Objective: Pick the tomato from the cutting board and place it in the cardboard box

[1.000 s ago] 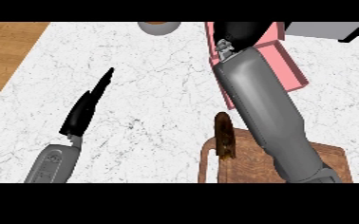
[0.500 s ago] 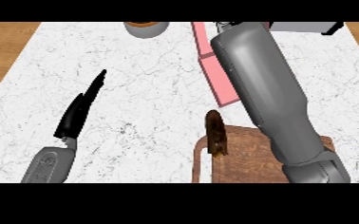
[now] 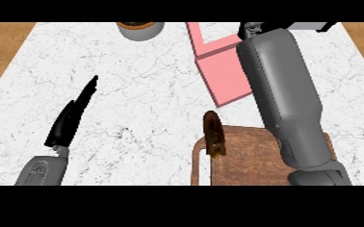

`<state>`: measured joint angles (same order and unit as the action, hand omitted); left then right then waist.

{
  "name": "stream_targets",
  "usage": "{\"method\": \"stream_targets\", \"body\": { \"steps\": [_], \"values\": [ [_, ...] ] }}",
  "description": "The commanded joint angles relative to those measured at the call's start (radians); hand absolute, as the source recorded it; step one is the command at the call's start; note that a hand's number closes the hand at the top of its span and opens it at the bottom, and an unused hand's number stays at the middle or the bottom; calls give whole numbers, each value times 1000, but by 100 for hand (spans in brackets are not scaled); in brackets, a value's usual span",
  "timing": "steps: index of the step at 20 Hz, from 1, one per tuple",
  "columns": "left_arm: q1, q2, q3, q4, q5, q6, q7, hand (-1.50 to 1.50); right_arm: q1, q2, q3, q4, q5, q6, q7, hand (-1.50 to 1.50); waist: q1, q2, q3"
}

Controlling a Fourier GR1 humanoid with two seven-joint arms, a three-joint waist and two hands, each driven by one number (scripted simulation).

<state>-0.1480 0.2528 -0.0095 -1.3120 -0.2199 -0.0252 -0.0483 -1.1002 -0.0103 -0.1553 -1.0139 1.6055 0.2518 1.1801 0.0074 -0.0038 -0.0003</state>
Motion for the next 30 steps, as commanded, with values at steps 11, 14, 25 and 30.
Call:
{"method": "stream_targets", "body": {
  "steps": [11, 14, 25, 30],
  "values": [
    [-13, -38, -19, -4, -35, 34, 3, 0, 217, 10, -46, -102, -203, -436, -57, -150, 13, 7, 1],
    [-29, -12, -3, -26, -9, -4, 23, 0, 206, 10, -79, -173, -209, -580, -122, -150, 15, 7, 2],
    [-30, -14, 23, -4, -12, 13, 22, 0, 374, 10, -118, -353, -323, -954, -168, -150, -11, 1, 1],
    [2, -36, 7, -24, -22, 20, 23, 0, 605, 10, -30, -566, -328, -1037, -233, -150, -20, -2, 1]
  ]
}}
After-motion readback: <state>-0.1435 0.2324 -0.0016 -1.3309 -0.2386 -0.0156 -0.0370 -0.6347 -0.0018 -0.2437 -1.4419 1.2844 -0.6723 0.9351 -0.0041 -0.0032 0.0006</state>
